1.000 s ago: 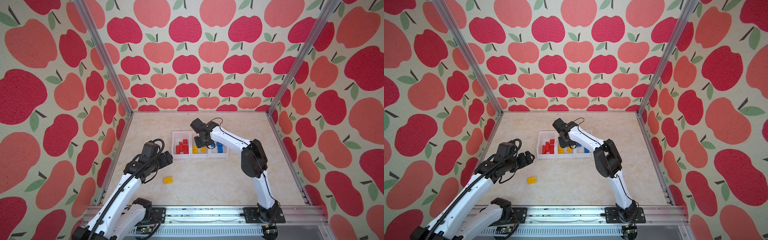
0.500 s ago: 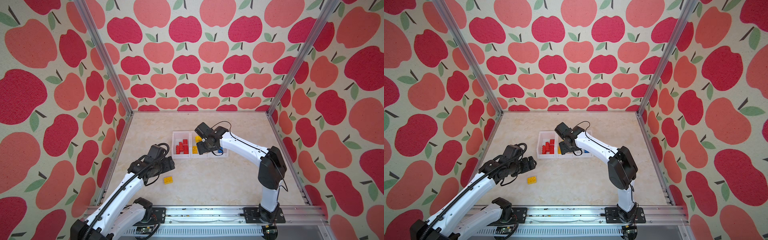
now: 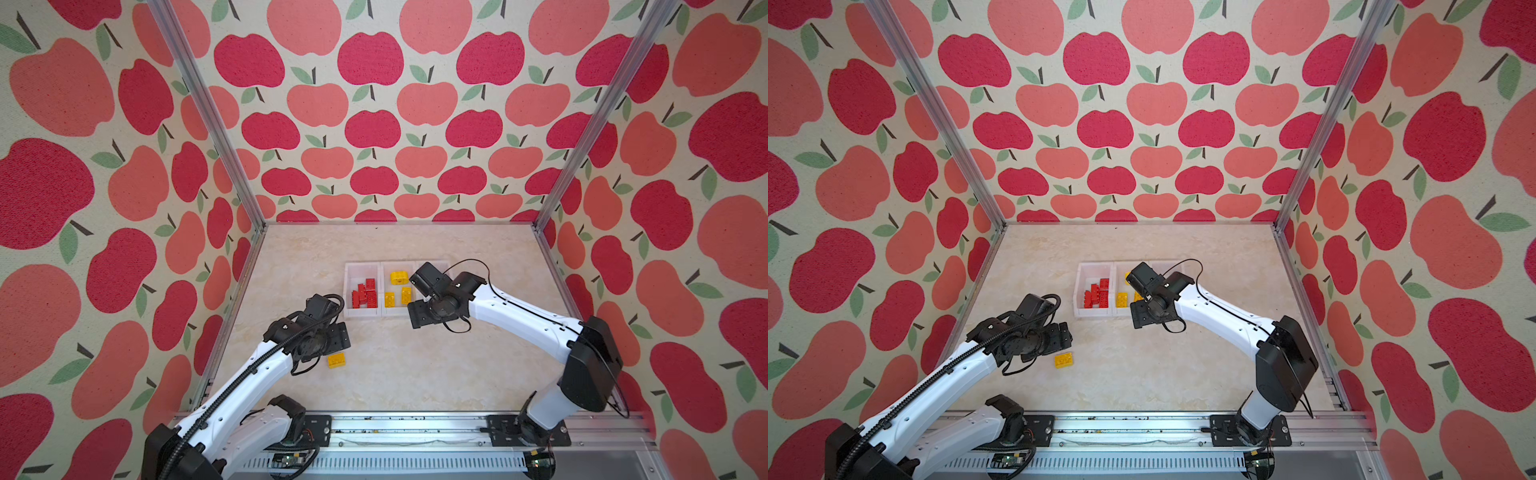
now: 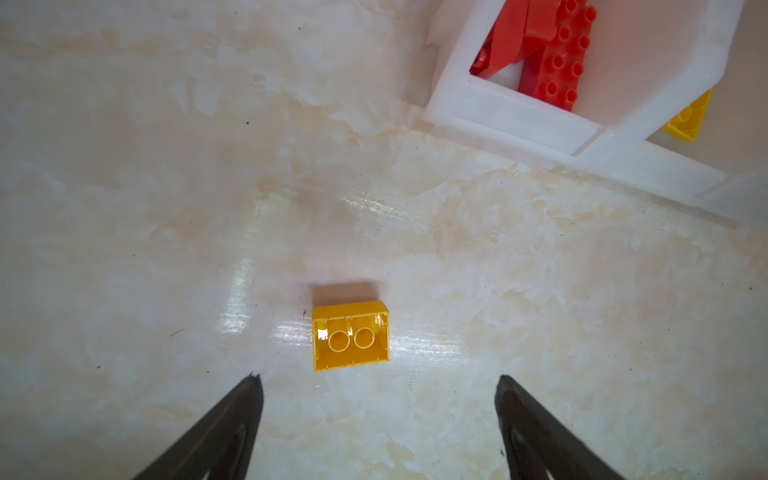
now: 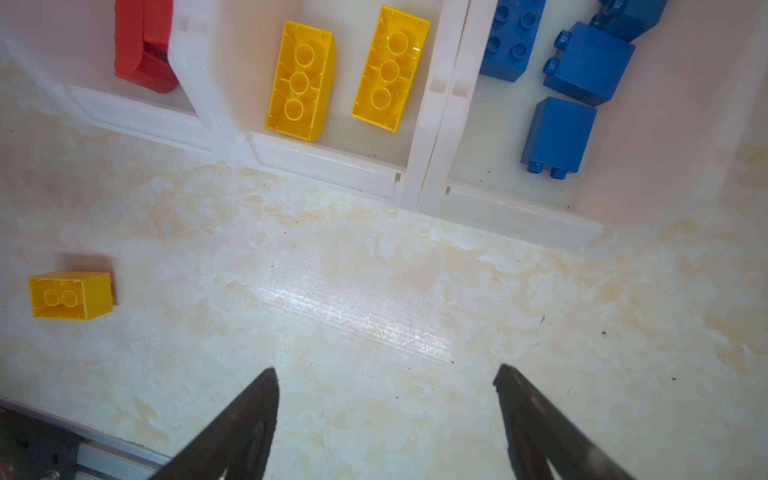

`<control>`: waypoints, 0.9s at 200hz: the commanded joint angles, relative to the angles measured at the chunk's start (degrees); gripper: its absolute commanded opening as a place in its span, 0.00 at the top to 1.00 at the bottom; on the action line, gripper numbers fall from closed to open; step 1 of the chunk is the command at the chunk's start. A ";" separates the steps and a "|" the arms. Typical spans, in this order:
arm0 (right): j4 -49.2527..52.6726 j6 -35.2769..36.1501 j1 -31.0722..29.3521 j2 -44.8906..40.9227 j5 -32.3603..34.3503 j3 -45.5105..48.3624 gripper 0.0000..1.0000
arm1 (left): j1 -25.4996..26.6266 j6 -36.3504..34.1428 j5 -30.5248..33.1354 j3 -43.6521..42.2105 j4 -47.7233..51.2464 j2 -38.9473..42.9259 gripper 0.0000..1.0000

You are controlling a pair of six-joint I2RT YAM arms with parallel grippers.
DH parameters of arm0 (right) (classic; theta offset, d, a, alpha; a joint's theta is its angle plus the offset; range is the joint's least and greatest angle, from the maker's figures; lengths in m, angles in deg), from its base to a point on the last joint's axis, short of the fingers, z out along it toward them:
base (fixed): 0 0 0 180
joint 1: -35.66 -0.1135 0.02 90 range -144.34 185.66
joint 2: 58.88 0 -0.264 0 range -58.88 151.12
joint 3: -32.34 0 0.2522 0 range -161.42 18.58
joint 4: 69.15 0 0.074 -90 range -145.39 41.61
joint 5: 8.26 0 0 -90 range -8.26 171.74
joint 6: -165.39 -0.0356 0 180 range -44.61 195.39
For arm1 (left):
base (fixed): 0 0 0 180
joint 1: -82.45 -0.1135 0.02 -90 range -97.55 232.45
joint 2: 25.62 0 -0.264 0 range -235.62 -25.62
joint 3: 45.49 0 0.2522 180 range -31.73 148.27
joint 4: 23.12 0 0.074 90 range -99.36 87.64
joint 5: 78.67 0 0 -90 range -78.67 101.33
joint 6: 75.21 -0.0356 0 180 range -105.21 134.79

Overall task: Sort the legos into containers by color
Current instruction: 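Withdraw the right gripper while the left gripper moves over the last yellow brick, then lower the left gripper and grasp the yellow 2x2 brick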

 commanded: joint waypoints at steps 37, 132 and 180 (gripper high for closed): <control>-1.07 -4.24 -0.53 -5.83 -0.77 6.55 0.14 | 2.05 2.21 4.73 2.06 6.61 -4.03 0.12; -1.42 -5.97 -0.53 -7.82 -0.07 9.25 0.13 | 5.23 3.35 4.34 3.42 2.91 -15.70 0.17; -1.35 -6.57 -0.53 -8.82 0.37 10.22 0.13 | 5.92 3.53 3.16 3.01 0.55 -19.32 0.18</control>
